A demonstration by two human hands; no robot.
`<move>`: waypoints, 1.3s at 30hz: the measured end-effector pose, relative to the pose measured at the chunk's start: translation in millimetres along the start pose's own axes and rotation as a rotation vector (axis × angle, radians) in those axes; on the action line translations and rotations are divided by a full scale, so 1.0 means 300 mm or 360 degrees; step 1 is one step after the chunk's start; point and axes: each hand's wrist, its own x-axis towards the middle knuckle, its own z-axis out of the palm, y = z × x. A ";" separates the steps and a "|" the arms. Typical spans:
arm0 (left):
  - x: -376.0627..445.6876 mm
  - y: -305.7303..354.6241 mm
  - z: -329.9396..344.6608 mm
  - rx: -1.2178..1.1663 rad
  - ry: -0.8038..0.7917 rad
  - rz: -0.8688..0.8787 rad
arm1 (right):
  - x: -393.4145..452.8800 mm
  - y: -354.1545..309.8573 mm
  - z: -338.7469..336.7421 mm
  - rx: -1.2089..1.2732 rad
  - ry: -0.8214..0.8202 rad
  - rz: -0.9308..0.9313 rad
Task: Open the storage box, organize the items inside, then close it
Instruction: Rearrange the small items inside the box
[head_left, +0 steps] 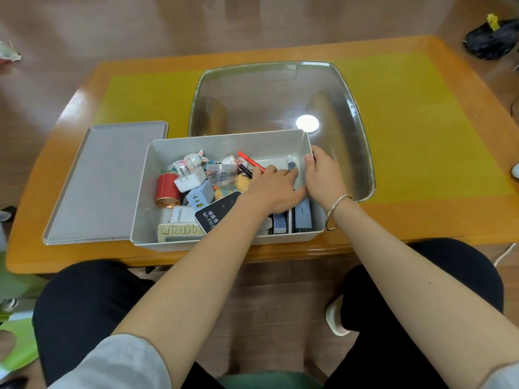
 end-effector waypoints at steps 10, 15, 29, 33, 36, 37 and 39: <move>0.012 0.003 -0.003 -0.0207 -0.0029 0.0059 | -0.004 -0.006 -0.004 -0.0002 0.0001 0.0013; -0.001 0.014 -0.015 -0.0197 -0.0012 0.0092 | -0.005 -0.006 -0.002 -0.0008 0.0011 0.0009; 0.001 0.021 -0.006 -0.0140 -0.0007 0.0104 | -0.007 -0.007 -0.004 0.0001 0.0008 0.0020; -0.006 0.017 -0.002 -0.0139 0.0008 0.0077 | -0.011 -0.003 -0.005 0.0009 0.0023 0.0006; -0.019 0.011 -0.004 -0.0168 0.0062 0.0070 | -0.011 -0.003 -0.005 0.0007 0.0026 -0.0015; -0.026 0.009 -0.008 -0.0182 0.0080 0.0071 | -0.010 -0.003 -0.005 -0.0009 0.0022 -0.0024; -0.045 0.002 -0.020 -0.0217 0.0150 0.0047 | -0.005 -0.005 -0.006 -0.0062 0.0029 -0.0040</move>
